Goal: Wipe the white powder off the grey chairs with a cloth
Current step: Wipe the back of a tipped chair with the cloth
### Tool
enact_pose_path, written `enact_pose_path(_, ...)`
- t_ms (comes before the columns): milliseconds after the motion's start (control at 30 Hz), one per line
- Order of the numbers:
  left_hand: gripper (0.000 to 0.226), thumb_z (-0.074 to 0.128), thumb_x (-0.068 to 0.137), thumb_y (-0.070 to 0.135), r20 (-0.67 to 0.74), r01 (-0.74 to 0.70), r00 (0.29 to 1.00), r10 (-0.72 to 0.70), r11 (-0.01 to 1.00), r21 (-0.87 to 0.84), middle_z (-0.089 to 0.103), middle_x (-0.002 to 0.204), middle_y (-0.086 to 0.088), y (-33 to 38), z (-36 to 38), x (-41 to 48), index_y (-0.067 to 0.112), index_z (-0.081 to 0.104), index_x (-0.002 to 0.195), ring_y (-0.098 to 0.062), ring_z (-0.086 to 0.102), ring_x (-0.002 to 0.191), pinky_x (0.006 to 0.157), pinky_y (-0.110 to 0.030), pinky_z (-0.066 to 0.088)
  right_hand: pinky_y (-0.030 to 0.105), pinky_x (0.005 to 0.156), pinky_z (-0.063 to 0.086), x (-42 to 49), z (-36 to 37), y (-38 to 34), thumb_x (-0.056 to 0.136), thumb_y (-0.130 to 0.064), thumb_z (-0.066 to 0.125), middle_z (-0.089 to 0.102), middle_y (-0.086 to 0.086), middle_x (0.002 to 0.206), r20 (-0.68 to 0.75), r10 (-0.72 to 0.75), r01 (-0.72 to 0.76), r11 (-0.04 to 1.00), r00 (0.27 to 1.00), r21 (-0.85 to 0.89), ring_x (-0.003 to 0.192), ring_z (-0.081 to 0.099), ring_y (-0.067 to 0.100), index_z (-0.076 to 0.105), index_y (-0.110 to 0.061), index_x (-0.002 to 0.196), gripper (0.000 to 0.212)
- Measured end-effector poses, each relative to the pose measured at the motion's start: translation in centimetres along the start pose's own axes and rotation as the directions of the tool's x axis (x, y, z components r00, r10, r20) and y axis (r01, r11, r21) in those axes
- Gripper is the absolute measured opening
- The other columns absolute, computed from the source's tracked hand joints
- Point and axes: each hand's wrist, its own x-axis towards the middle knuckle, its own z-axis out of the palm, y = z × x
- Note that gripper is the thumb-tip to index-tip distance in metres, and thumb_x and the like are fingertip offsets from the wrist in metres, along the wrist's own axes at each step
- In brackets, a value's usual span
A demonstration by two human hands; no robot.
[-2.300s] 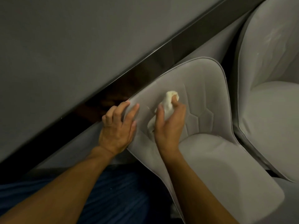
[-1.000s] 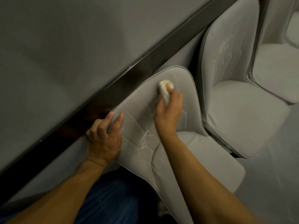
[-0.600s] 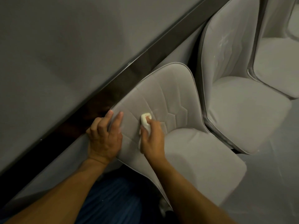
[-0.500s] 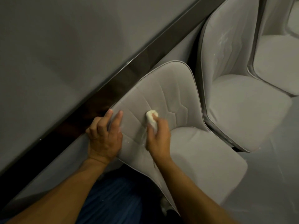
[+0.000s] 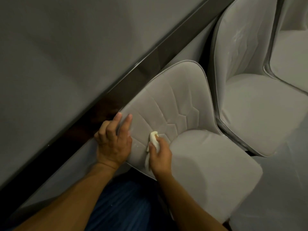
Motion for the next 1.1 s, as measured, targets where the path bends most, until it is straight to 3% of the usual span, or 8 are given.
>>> enact_pose_path(67, 0.048, 0.048, 0.096, 0.025, 0.002, 0.005, 1.0, -0.005, 1.0, 0.004, 0.037, 0.14, -0.011, 0.1, -0.1, 0.0, 0.016, 0.05, 0.143, -0.033, 0.037, 0.113, 0.086, -0.045, 0.036, 0.012, 0.096, 0.036, 1.8, -0.8, -0.1, 0.098, -0.023, 0.062, 0.059, 0.003, 0.121, -0.143, 0.022, -0.016, 0.999, 0.989, 0.048, 0.112, 0.056, 0.017, 0.058, -0.011, 0.13, 0.035)
enact_pose_path(167, 0.046, 0.047, 0.098, 0.026, -0.009, 0.005, 1.0, -0.005, 1.0, 0.01, 0.037, 0.14, -0.011, 0.2, -0.1, 0.0, 0.016, 0.051, 0.143, -0.033, 0.037, 0.113, 0.086, -0.045, 0.035, 0.025, 0.099, 0.042, 5.3, -1.8, -2.3, 0.098, -0.026, 0.061, 0.059, 0.004, 0.125, -0.329, 0.161, -0.087, 0.97, 0.931, 0.229, 0.112, 0.057, 0.017, 0.057, -0.017, 0.131, 0.034)
enact_pose_path(467, 0.05, 0.048, 0.094, 0.023, -0.004, 0.008, 1.0, -0.008, 1.0, 0.029, 0.037, 0.141, -0.011, 0.3, 0.0, 0.1, 0.016, 0.05, 0.143, -0.033, 0.037, 0.113, 0.085, -0.044, 0.036, 0.044, 0.1, 0.048, -0.1, 2.2, 1.6, 0.094, -0.038, 0.06, 0.067, 0.008, 0.11, -0.035, 0.228, -0.224, 0.971, 0.973, 0.083, 0.102, 0.062, 0.022, 0.062, -0.016, 0.12, 0.035)
enact_pose_path(700, 0.047, 0.049, 0.095, 0.026, -0.006, 0.011, 1.0, -0.011, 1.0, 0.018, 0.038, 0.14, -0.009, 0.3, 0.0, 0.2, 0.018, 0.052, 0.142, -0.031, 0.036, 0.113, 0.086, -0.042, 0.035, 0.043, 0.1, 0.049, 6.3, -0.6, 1.1, 0.094, -0.025, 0.065, 0.065, 0.011, 0.118, -0.313, 0.332, -0.257, 0.931, 0.89, 0.259, 0.109, 0.062, 0.028, 0.061, -0.013, 0.126, 0.034)
enact_pose_path(867, 0.049, 0.047, 0.094, 0.026, -0.01, 0.01, 1.0, -0.01, 1.0, 0.024, 0.037, 0.14, -0.009, 0.3, 0.2, 0.2, 0.017, 0.05, 0.142, -0.031, 0.036, 0.113, 0.087, -0.042, 0.034, 0.026, 0.087, 0.043, 1.8, 1.7, 1.1, 0.098, -0.026, 0.059, 0.063, 0.002, 0.102, -0.096, 0.196, -0.188, 0.978, 0.976, 0.089, 0.1, 0.061, 0.022, 0.06, -0.016, 0.107, 0.013)
enact_pose_path(933, 0.051, 0.049, 0.092, 0.026, -0.003, 0.014, 1.0, -0.014, 0.999, 0.03, 0.037, 0.14, -0.009, 0.4, 0.1, 0.2, 0.018, 0.05, 0.142, -0.031, 0.036, 0.113, 0.086, -0.042, 0.034, 0.017, 0.088, 0.036, -1.1, 1.6, 2.3, 0.1, -0.023, 0.058, 0.059, -0.002, 0.106, 0.01, 0.208, -0.208, 0.978, 0.978, 0.021, 0.102, 0.056, 0.015, 0.06, -0.016, 0.119, 0.02)
enact_pose_path(1033, 0.053, 0.051, 0.089, 0.024, -0.003, 0.019, 1.0, -0.019, 0.999, 0.045, 0.038, 0.14, -0.008, 0.6, 0.0, 0.3, 0.018, 0.05, 0.142, -0.031, 0.037, 0.113, 0.085, -0.042, 0.034, 0.024, 0.093, 0.042, -1.3, 0.4, 4.3, 0.098, -0.029, 0.06, 0.065, 0.006, 0.112, 0.088, 0.251, -0.237, 0.961, 0.964, -0.141, 0.105, 0.06, 0.019, 0.064, -0.013, 0.124, 0.031)
enact_pose_path(1100, 0.053, 0.053, 0.088, 0.023, -0.013, 0.024, 1.0, -0.023, 0.999, 0.043, 0.038, 0.139, -0.008, 0.7, -0.1, 0.4, 0.018, 0.052, 0.141, -0.03, 0.037, 0.113, 0.085, -0.042, 0.033, 0.032, 0.095, 0.049, 0.1, -0.1, 3.9, 0.093, -0.04, 0.058, 0.07, 0.005, 0.106, -0.009, 0.285, -0.286, 0.958, 0.958, -0.017, 0.103, 0.065, 0.024, 0.067, -0.016, 0.117, 0.035)
